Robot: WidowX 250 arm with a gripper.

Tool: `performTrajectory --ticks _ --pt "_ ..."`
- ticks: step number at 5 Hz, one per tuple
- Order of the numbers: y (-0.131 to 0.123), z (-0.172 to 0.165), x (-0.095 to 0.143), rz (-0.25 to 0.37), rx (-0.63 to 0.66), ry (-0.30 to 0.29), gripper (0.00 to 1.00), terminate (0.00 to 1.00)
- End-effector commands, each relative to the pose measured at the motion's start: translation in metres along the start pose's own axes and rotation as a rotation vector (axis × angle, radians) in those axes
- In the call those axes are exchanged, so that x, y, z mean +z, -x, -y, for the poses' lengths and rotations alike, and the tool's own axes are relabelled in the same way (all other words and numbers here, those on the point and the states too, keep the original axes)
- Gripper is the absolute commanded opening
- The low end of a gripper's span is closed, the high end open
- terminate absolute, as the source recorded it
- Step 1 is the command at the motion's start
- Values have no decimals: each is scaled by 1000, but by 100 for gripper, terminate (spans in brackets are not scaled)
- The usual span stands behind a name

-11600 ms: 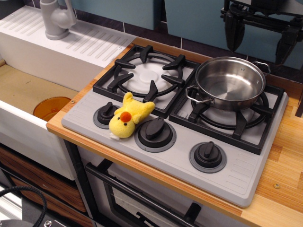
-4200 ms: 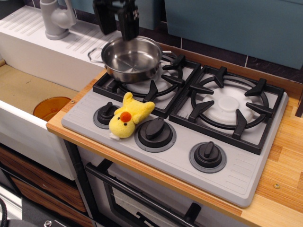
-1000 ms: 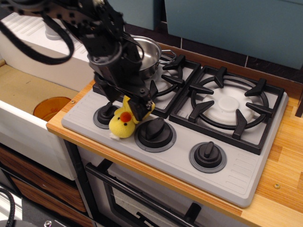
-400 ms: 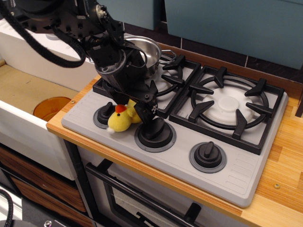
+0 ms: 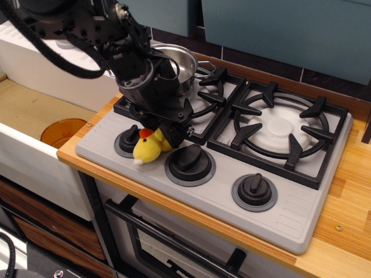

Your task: Put pot or pan on stove and put stuffedduck in pot or pan

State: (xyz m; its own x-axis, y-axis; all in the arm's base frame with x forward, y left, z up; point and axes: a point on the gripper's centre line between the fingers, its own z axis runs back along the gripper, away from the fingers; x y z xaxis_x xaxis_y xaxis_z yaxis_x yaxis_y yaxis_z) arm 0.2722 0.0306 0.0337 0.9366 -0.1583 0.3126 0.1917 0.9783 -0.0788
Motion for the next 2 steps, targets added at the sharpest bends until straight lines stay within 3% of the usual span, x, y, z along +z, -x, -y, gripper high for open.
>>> performTrajectory --ticks 1,2 --pt "-25 -1 48 -34 -3 -31 0 0" --pt "-35 -5 70 -78 -3 -28 0 0"
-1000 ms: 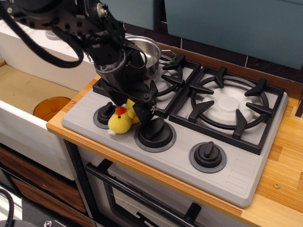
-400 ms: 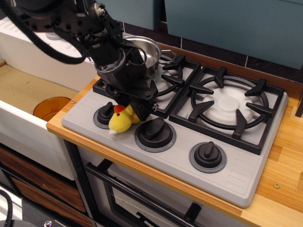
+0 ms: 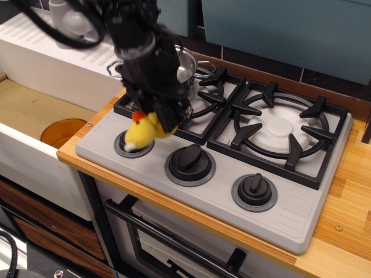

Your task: Put pot or pan on stove and put stuffedduck in pot or pan

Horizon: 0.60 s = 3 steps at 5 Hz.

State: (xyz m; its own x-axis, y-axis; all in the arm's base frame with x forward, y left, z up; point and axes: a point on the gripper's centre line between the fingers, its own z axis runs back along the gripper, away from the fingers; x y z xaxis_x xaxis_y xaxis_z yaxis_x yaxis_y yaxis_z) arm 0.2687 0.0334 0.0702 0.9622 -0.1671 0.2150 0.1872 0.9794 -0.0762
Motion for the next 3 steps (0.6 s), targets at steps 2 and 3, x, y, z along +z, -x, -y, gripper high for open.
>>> performTrajectory --ticks 2,3 --pt "-62 -25 43 35 -39 44 0 0" --pt "-90 -42 37 32 -63 60 0 0"
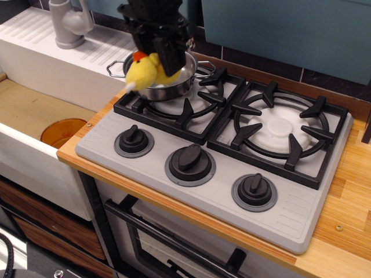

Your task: Put pot or pan on stove and put stuffedduck in pot or pan

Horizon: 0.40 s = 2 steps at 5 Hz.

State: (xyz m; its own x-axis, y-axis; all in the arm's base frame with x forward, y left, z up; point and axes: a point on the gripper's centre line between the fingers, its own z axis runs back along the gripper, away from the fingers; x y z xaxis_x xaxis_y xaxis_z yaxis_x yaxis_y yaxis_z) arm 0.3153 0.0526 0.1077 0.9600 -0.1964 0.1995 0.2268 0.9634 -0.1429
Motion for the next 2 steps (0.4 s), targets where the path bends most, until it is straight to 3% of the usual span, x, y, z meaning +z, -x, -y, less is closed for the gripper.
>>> performTrajectory --ticks 1,2 --pt "-62 -40 7 46 -74 2 0 0" --pt "-76 -58 5 47 -104 6 0 0"
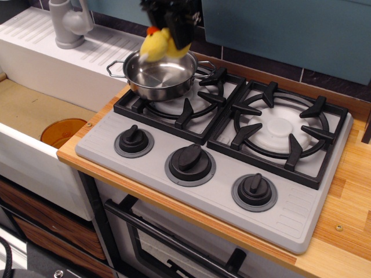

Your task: Put pot or pan on stove and put stuffedduck in pot or pan

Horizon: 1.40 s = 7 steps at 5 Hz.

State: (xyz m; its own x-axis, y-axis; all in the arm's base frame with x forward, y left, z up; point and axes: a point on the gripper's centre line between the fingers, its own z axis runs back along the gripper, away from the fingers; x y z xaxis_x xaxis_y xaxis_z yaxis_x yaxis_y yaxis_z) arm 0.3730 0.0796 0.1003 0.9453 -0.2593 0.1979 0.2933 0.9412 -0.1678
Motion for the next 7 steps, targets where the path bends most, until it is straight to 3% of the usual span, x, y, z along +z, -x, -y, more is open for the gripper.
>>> performTrajectory --ticks 1,2,7 --pt "-31 -32 17 48 -64 -30 0 0" --pt "-31 -33 14 51 -70 -34 100 0" --pt "-19 6 47 -31 15 -105 100 0"
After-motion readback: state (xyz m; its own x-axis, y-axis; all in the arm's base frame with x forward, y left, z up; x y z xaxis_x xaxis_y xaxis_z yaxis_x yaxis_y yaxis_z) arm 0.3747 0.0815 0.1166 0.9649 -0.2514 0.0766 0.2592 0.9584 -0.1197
